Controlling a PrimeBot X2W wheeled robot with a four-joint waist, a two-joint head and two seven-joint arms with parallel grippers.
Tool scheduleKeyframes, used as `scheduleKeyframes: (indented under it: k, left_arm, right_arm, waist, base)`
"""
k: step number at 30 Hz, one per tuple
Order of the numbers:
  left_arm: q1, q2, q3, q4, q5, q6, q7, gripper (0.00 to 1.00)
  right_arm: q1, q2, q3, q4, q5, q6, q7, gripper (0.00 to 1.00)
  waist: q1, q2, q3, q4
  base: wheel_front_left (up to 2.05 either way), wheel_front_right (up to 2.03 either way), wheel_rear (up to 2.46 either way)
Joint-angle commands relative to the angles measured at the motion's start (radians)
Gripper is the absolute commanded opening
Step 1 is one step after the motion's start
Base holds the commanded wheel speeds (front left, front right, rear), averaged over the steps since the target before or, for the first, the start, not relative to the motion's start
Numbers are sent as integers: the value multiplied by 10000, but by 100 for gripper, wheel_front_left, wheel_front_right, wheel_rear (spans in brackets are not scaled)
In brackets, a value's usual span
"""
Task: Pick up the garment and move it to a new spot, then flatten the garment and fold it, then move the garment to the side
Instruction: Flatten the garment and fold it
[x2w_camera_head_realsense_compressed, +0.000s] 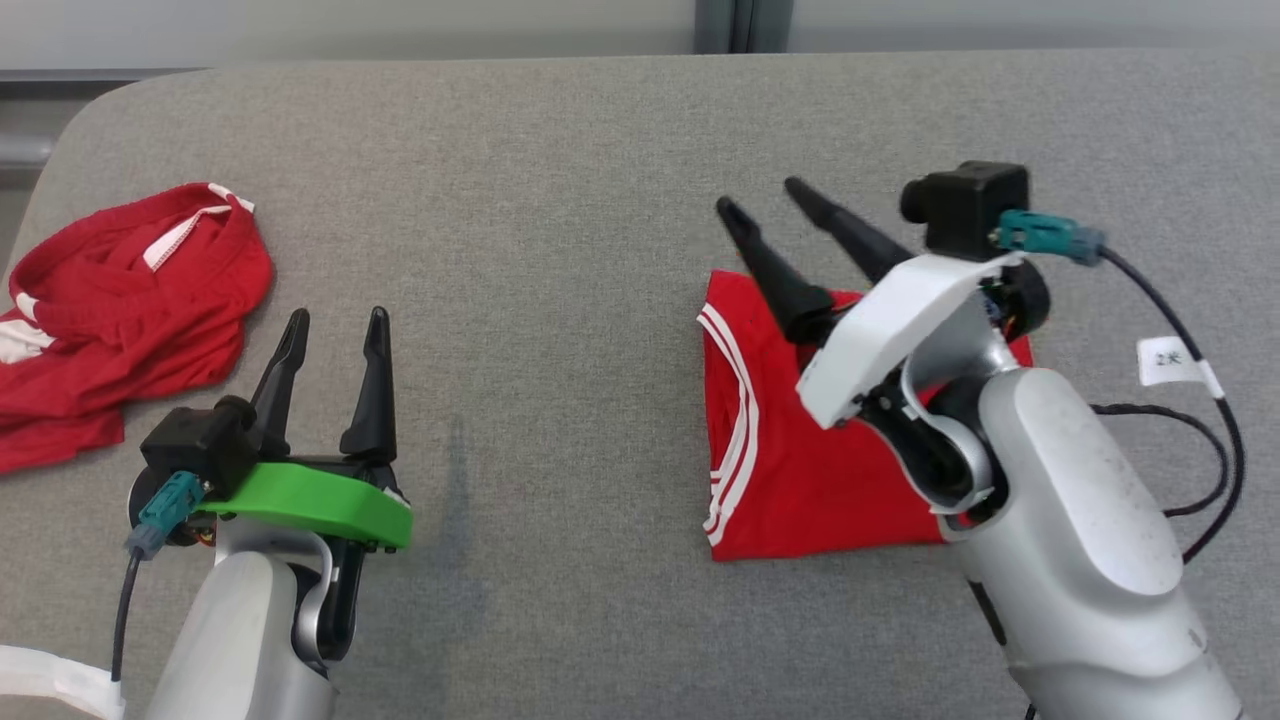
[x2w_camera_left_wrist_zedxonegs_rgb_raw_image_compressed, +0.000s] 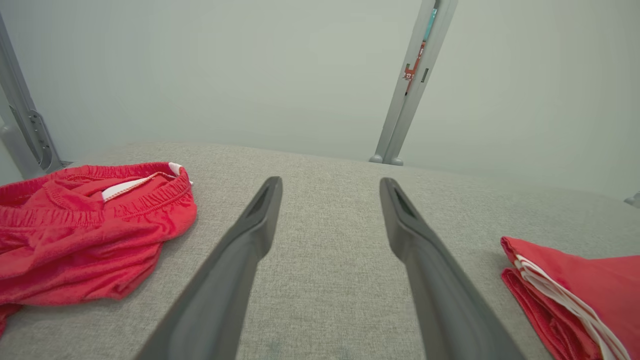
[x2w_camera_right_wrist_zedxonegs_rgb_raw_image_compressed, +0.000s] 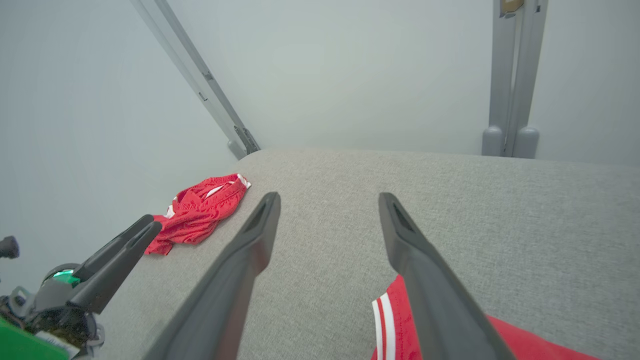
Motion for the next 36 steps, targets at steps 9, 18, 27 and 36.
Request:
scheduleKeyframes:
  k: [9,18,27,36]
  left_arm:
    - [461,-86,253,12,132,-26,-26,100]
    - [1081,-243,852,-274,174,-26,-26,100]
    - [1540,-388,994,-280,362,-26,-26,100]
    - [1786,-476,1144,-208,242,-26,-26,100]
  right_arm:
    - [1973,-1033,-2277,-537,-2232,-5,-2467,100]
    - [3305,-1310,-2859,195,-2178,-6,-3301,100]
    - [3289,-1383,-2941,1116,-2252,-8,-3742,100]
    - [3240,-1249,-2891,1394,-2252,-8,-3864,100]
  waist:
    - [0,0,-628,-476]
    - [0,0,-1041,-1030]
    - [0,0,-1345,-1261]
    - [0,0,-1494,-1330]
  base:
    - [0,0,0]
    - [0,0,0]
    - [0,0,0]
    - [0,0,0]
